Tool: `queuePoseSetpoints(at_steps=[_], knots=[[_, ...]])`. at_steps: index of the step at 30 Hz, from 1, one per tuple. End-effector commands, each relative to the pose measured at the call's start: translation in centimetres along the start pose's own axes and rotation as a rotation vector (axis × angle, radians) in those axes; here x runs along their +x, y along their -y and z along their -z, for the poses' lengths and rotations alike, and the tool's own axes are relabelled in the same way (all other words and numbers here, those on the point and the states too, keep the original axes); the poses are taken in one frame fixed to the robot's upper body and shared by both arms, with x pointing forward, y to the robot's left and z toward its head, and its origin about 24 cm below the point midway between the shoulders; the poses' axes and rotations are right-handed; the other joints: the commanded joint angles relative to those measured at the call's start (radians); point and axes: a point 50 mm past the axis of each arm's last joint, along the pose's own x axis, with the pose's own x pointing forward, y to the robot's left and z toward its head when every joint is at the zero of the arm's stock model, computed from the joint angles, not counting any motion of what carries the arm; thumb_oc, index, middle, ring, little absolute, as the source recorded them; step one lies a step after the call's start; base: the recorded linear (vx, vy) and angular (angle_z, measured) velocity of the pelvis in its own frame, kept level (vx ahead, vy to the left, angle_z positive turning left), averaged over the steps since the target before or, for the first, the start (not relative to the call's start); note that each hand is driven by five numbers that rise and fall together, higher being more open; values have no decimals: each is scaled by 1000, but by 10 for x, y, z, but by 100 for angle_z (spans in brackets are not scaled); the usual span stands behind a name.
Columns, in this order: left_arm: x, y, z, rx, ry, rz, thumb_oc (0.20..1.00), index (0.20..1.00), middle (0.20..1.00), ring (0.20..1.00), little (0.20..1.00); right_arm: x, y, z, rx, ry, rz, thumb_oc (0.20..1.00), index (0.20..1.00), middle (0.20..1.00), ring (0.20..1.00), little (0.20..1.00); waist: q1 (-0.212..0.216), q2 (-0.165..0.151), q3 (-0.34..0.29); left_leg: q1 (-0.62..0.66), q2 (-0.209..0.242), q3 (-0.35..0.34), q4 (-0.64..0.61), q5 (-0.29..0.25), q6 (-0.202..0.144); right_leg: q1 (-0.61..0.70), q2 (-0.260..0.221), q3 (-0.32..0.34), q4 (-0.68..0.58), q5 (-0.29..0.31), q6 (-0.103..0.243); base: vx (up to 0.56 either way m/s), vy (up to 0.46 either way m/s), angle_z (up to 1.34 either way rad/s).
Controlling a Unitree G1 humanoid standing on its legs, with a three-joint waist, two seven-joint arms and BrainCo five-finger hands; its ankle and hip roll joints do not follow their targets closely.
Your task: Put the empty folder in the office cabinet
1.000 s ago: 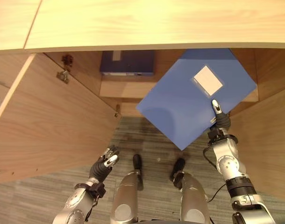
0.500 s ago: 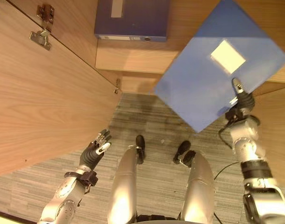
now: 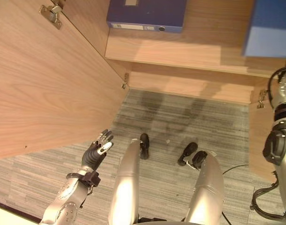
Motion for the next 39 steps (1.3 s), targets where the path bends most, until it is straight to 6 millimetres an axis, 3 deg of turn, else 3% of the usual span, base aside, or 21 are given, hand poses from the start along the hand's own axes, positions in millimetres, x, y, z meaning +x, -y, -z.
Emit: queuePoseSetpoints(at_steps=[1, 5, 8, 10, 11, 15, 22, 28, 39], knots=[[-7, -7, 4, 10, -6, -36, 1000, 1000, 1000, 1000, 1000, 2, -4, -14, -4, 42, -18, 200, 200, 200, 200, 200, -11, 2, -64, -28, 54, -36, 19, -80, -53, 75, -43, -19, -1, -152, 65, 31, 4, 2], [-7, -11, 4, 40, -26, -37, 1000, 1000, 1000, 1000, 1000, 3, 14, -7, -77, 4, 77, 200, 200, 200, 200, 200, -4, 5, -79, -9, 56, -35, 12, -85, -52, 86, -44, -23, -2, -158, 68, 42, -10, 0], [-6, -12, 3, 51, -34, -35, 1000, 1000, 1000, 1000, 1000, 3, 15, -1, -151, -34, 104, 200, 200, 200, 200, 200, -1, 7, -79, 7, 58, -31, 4, -86, -54, 101, -45, -27, -8, -158, 73, 15, -4, 1], [-7, -16, 3, 69, -47, -41, 1000, 1000, 1000, 1000, 1000, 3, 7, 2, -209, -61, 99, 200, 200, 200, 200, 200, 11, 9, -79, 19, 54, -30, -5, -87, -54, 110, -49, -33, -16, -156, 80, 25, -18, 0], [-9, -17, 4, 74, -53, -44, 1000, 1000, 1000, 1000, 1000, 2, -11, 3, -221, -63, 50, 200, 200, 200, 200, 200, 23, 11, -80, 19, 51, -32, -6, -87, -54, 113, -53, -37, -17, -158, 84, 41, -34, 0], [-12, -19, 5, 87, -71, -40, 1000, 1000, 1000, 1000, 1000, 0, -39, -4, -202, -38, -31, 200, 200, 200, 200, 200, 41, 13, -88, 14, 44, -38, -5, -88, -55, 119, -65, -45, -11, -166, 92, 53, -31, 3], [-13, -23, 2, 113, -80, -35, 1000, 1000, 1000, 1000, 1000, -3, -66, -10, -165, -8, -111, 200, 200, 200, 200, 200, 68, 21, -97, 34, 38, -46, -9, -99, -56, 147, -80, -70, -15, -168, 112, 64, -16, 9], [-14, -24, 3, 121, -92, -36, 1000, 1000, 1000, 1000, 1000, -6, -75, -9, -98, -9, -143, 200, 200, 200, 200, 200, 81, 31, -100, 29, 34, -47, 1, -107, -57, 152, -98, -88, -7, -169, 127, 44, -3, 5], [-16, -30, 3, 129, -111, -58, 1000, 1000, 1000, 1000, 1000, -6, -73, -5, -87, -23, -116, 200, 200, 200, 200, 200, 99, 43, -107, 13, 29, -54, 8, -112, -58, 159, -123, -124, 2, -167, 150, 19, 1, 4]])
